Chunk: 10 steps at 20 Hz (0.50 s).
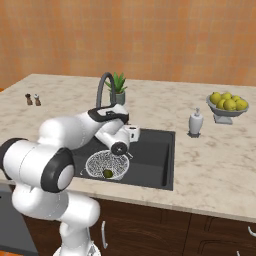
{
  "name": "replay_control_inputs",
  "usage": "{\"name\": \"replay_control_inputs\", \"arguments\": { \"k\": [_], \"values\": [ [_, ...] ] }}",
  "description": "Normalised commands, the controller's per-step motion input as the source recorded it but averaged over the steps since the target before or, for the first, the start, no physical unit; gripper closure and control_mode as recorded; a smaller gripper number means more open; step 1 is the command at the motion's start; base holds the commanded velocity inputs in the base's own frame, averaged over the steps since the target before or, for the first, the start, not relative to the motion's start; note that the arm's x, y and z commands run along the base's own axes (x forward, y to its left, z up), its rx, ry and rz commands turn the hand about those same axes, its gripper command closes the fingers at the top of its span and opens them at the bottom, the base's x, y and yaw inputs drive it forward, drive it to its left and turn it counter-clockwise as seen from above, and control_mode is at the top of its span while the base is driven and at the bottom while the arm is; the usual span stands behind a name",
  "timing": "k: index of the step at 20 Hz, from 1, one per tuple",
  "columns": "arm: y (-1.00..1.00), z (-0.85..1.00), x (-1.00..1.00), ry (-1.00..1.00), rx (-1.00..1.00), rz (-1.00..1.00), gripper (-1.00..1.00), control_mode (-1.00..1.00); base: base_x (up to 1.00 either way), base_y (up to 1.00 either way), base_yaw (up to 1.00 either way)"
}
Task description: Put the colander in the sink, put the mango in the colander, and turn on the sink faucet and pour water over the colander.
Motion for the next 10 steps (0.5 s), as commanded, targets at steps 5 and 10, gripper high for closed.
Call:
{"name": "replay_control_inputs", "arguments": {
  "k": [5,10],
  "values": [
    [0.00,0.00,0.06,0.00,0.00,0.00,-1.00,-1.00,0.00,0.00,0.00],
    [0.00,-0.01,0.48,0.00,0.00,0.00,-1.00,-1.00,0.00,0.00,0.00]
  ]
}}
